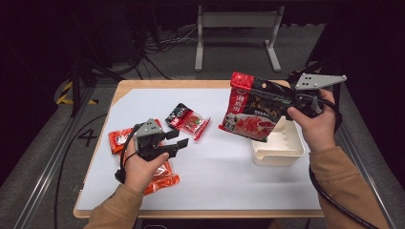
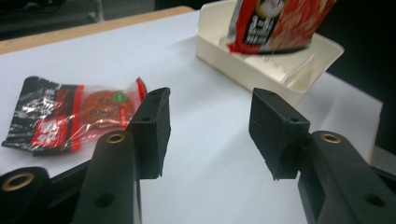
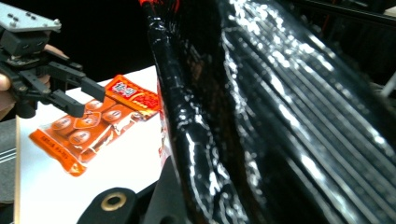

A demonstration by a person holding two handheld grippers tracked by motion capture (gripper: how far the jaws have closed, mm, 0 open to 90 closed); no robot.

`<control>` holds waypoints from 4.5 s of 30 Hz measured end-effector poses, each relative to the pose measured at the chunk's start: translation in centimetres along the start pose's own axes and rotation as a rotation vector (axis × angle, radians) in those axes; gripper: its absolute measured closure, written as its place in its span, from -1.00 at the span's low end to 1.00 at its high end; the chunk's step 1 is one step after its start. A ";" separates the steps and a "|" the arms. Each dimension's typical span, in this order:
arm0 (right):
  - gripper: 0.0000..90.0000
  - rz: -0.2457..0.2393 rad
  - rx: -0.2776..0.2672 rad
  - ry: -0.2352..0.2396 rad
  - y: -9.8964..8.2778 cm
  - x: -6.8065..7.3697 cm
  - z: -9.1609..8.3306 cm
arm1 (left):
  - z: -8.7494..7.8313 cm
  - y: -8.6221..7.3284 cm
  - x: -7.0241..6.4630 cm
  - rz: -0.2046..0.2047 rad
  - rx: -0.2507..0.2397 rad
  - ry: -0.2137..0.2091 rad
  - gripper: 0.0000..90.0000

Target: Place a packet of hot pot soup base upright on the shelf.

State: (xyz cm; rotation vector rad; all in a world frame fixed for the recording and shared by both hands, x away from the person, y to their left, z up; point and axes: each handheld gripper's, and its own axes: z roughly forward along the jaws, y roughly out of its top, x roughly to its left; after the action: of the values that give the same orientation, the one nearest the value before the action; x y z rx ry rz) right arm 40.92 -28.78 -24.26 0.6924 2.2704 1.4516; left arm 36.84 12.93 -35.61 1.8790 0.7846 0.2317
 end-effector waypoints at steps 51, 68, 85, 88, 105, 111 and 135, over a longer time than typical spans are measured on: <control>0.84 -0.005 0.010 -0.182 -1.5 -9.5 -1.2 | -0.9 -3.6 3.1 0.006 0.005 0.044 -0.62; 0.84 -0.046 -0.005 -0.118 -1.0 -11.0 -0.7 | -3.4 -4.9 3.1 -0.036 -0.014 0.102 -0.64; 0.84 -0.085 0.014 -0.056 -1.1 -12.6 0.9 | -5.8 -6.7 3.2 -0.097 -0.023 0.156 -0.64; 0.83 -0.090 0.016 -0.049 -1.3 -12.8 1.2 | -6.2 -6.9 3.2 -0.100 -0.022 0.171 -0.64; 0.82 -0.057 0.048 -0.048 -3.4 -13.7 2.6 | -7.1 -7.2 3.4 -0.123 -0.032 0.189 -0.65; 0.81 -0.053 0.049 -0.046 -3.8 -13.7 2.6 | -7.0 -7.1 3.3 -0.118 -0.032 0.184 -0.65; 0.76 -0.018 0.037 -0.028 -5.3 -13.4 2.8 | -6.6 -6.9 3.4 -0.113 -0.028 0.174 -0.65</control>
State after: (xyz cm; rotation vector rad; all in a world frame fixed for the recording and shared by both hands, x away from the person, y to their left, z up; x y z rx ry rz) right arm 52.28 -36.31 -29.76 0.6975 2.2814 1.3861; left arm 33.31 21.69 -39.40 1.7986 0.9980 0.3363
